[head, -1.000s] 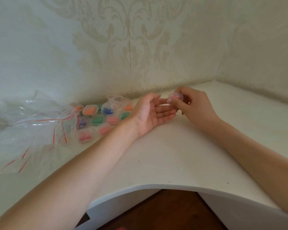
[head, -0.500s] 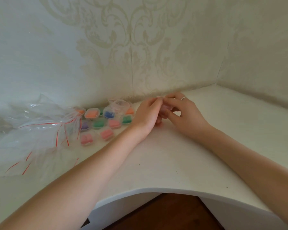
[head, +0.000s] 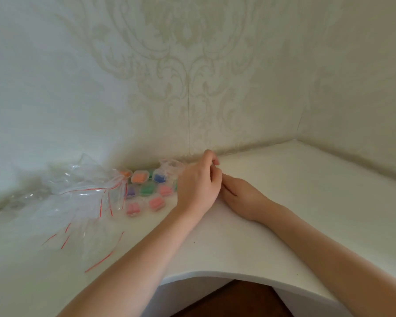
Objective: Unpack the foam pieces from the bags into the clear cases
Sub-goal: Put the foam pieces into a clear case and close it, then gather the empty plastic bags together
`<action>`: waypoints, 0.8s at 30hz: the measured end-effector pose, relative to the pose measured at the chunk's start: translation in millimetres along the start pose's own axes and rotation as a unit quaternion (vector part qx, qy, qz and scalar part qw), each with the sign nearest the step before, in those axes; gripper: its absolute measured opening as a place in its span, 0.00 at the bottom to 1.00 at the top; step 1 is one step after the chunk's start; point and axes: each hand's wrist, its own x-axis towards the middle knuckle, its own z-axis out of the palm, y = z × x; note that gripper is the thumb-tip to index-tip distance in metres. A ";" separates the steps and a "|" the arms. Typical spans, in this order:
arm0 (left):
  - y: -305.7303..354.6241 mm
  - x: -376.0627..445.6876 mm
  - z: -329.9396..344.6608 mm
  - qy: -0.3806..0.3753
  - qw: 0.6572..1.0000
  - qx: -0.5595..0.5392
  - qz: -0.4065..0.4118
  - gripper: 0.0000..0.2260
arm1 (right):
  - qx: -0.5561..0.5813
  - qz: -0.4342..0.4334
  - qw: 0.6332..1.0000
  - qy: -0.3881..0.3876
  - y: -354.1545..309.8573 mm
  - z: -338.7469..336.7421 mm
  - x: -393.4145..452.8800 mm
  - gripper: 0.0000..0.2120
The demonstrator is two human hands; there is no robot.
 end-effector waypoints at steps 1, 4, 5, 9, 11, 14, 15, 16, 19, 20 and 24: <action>0.4 0.6 -1.8 -0.006 0.999 0.028 0.015 0.02 | 0.001 -0.002 1.000 0.007 -1.0 -0.2 -0.8 0.14; 1.2 5.6 -8.1 -0.027 0.989 0.133 0.063 0.04 | 0.008 -0.005 1.000 0.006 -3.1 0.6 2.2 0.14; 3.0 8.5 -12.6 -0.043 0.984 0.160 0.065 0.05 | 0.018 -0.004 1.000 0.011 -5.8 0.8 6.3 0.14; 5.6 23.9 -50.8 -0.043 0.967 0.246 -0.041 0.08 | -0.005 -0.010 0.999 0.030 -22.6 9.0 39.3 0.22; -8.0 25.7 -78.2 -0.087 0.929 0.341 -0.113 0.12 | -0.097 -0.011 0.995 0.008 -34.5 18.3 59.5 0.24; -42.4 19.7 -122.5 -0.209 0.850 0.394 -0.281 0.22 | -0.166 -0.006 0.986 -0.030 -48.1 33.1 83.0 0.23; -54.5 14.8 -136.4 -0.241 0.826 0.382 -0.337 0.27 | -0.173 -0.011 0.984 -0.030 -50.4 38.2 87.9 0.21; -67.4 7.8 -147.6 -0.267 0.806 0.368 -0.378 0.31 | -0.167 -0.016 0.986 -0.018 -52.0 42.3 91.1 0.20; -97.8 -20.2 -167.0 -0.268 0.817 0.311 -0.405 0.35 | -0.109 0.001 0.993 0.043 -54.0 48.4 95.6 0.15; -105.6 -29.8 -168.5 -0.248 0.837 0.293 -0.389 0.33 | -0.103 -0.001 0.993 0.060 -54.1 48.7 97.0 0.14; -119.3 -54.0 -170.2 -0.154 0.894 0.264 -0.327 0.23 | -0.033 -0.005 0.984 0.176 -68.6 41.6 96.4 0.09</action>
